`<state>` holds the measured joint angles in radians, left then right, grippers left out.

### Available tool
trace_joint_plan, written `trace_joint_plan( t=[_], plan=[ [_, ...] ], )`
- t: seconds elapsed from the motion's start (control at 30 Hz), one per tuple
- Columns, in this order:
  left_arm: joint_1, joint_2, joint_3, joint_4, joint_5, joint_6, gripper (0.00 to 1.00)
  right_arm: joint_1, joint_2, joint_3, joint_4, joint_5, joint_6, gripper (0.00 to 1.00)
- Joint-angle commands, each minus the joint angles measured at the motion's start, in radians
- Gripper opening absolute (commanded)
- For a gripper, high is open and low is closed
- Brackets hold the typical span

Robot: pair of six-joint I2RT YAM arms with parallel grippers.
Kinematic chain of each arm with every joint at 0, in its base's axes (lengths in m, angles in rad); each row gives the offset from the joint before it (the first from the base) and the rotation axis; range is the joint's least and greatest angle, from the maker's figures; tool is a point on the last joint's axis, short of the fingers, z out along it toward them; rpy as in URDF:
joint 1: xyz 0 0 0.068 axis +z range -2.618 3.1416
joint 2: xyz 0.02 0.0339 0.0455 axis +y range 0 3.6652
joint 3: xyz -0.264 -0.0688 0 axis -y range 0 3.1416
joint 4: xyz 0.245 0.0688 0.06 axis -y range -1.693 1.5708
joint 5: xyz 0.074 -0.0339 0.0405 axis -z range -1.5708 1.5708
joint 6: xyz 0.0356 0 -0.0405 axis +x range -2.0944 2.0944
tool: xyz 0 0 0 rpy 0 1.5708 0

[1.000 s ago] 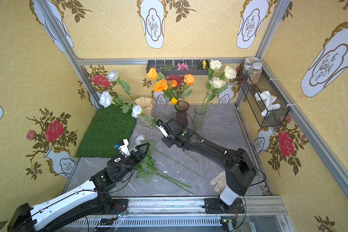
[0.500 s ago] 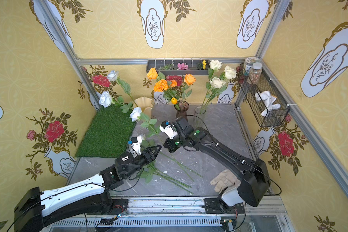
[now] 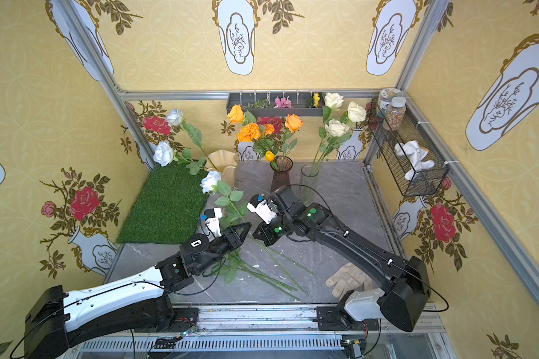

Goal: Arrange the flowers in different vases according to their colors
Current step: Pick up the flower at the center of the board.

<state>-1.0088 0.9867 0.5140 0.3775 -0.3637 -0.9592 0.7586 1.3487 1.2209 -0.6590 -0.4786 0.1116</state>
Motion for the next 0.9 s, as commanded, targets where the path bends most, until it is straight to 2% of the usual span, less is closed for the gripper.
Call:
trace_joint_plan(
  t=[0.0,0.13,0.27,0.43,0.5,0.63,0.67,0.7,0.8,0.87],
  plan=[
    [-0.003,0.02,0.016,-0.002,0.01,0.017,0.34,0.002,-0.014,-0.008,0.01,-0.012,0.006,0.0],
    [-0.016,0.054,0.042,-0.004,0.028,0.028,0.32,0.001,-0.011,-0.005,0.012,-0.016,0.01,0.0],
    [-0.022,0.063,0.052,-0.025,0.017,0.03,0.24,0.002,-0.011,-0.004,0.02,-0.022,0.017,0.0],
    [-0.024,0.048,0.059,-0.065,-0.002,0.025,0.02,0.002,-0.012,-0.01,0.02,-0.003,0.014,0.0],
    [-0.024,0.046,0.075,-0.096,-0.01,0.029,0.0,0.001,-0.013,-0.01,0.023,0.017,0.02,0.02],
    [-0.024,0.033,0.151,-0.231,-0.053,0.06,0.0,0.001,-0.033,-0.02,0.043,0.088,0.033,0.62],
    [-0.024,0.028,0.174,-0.276,-0.076,0.073,0.0,0.0,-0.045,-0.026,0.049,0.127,0.04,0.86],
    [-0.024,0.021,0.198,-0.316,-0.1,0.089,0.0,-0.001,-0.058,-0.032,0.056,0.162,0.046,0.98],
    [-0.008,-0.001,0.301,-0.478,-0.202,0.165,0.0,-0.014,-0.121,-0.051,0.079,0.278,0.052,0.97],
    [0.059,-0.005,0.391,-0.569,-0.205,0.25,0.0,-0.032,-0.175,-0.074,0.115,0.337,0.065,0.97]
  ],
)
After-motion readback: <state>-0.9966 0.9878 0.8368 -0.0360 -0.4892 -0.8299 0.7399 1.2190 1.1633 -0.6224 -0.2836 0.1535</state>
